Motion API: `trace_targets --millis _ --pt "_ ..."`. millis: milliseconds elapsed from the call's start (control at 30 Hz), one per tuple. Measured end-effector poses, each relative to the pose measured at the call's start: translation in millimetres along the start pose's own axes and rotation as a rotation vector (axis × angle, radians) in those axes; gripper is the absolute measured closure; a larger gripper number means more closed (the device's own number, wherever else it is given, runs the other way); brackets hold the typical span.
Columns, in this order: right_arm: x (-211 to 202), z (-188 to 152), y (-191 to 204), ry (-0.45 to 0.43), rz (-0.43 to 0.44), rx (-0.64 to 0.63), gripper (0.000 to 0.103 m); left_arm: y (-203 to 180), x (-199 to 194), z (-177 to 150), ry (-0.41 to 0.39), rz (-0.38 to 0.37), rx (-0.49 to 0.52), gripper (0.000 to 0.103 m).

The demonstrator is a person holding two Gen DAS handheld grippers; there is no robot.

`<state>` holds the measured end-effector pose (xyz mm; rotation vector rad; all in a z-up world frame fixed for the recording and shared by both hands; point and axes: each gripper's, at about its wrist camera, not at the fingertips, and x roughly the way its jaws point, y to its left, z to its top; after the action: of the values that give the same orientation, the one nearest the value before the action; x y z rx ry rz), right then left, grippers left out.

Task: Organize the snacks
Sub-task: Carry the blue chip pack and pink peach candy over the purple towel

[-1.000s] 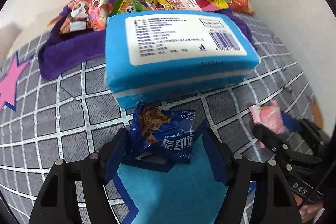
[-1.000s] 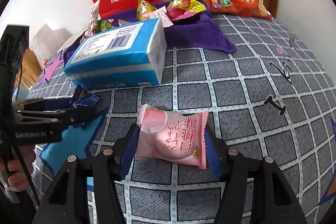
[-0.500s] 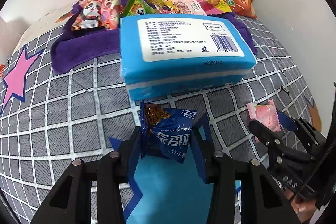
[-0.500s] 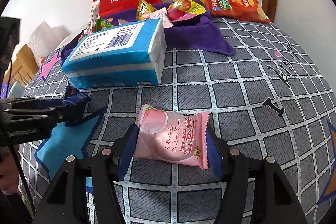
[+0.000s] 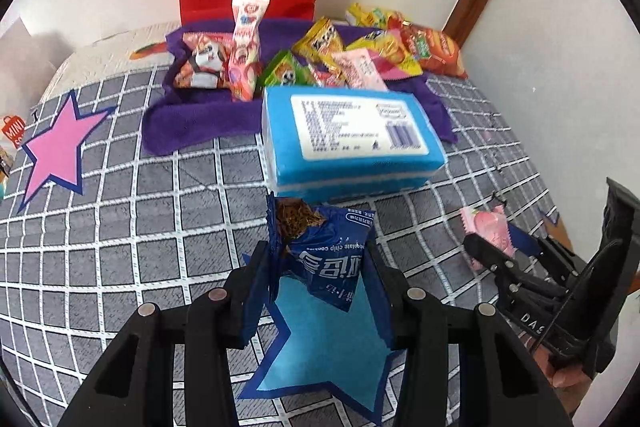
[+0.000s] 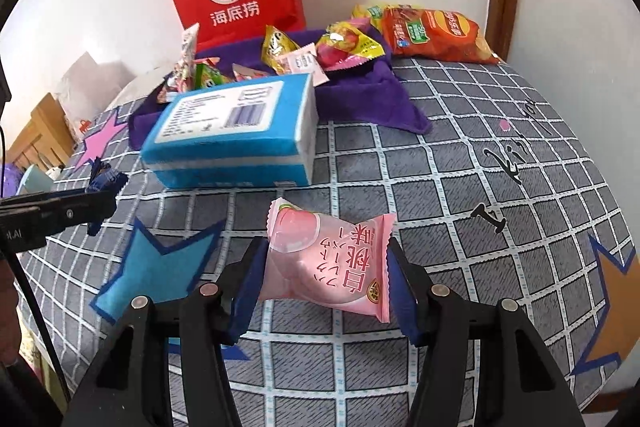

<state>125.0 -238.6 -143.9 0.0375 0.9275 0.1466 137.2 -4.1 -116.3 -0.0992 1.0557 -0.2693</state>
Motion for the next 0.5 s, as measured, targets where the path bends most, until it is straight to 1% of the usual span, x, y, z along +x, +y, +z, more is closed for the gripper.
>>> trace_targets --millis 133,300,500 --pt "-12.0 5.8 6.0 -0.018 -0.002 -0.007 0.046 -1.5 -10.2 9.0 -0.025 -0.002 -0.001 0.060" --pt "-26.5 20.9 9.3 -0.055 -0.007 -0.022 0.046 7.6 -24.1 21.4 -0.056 -0.017 -0.021 0.060" --pt "-35.2 60.2 13.5 -0.100 0.017 -0.024 0.046 21.5 -33.1 49.3 -0.090 -0.020 -0.042 0.060"
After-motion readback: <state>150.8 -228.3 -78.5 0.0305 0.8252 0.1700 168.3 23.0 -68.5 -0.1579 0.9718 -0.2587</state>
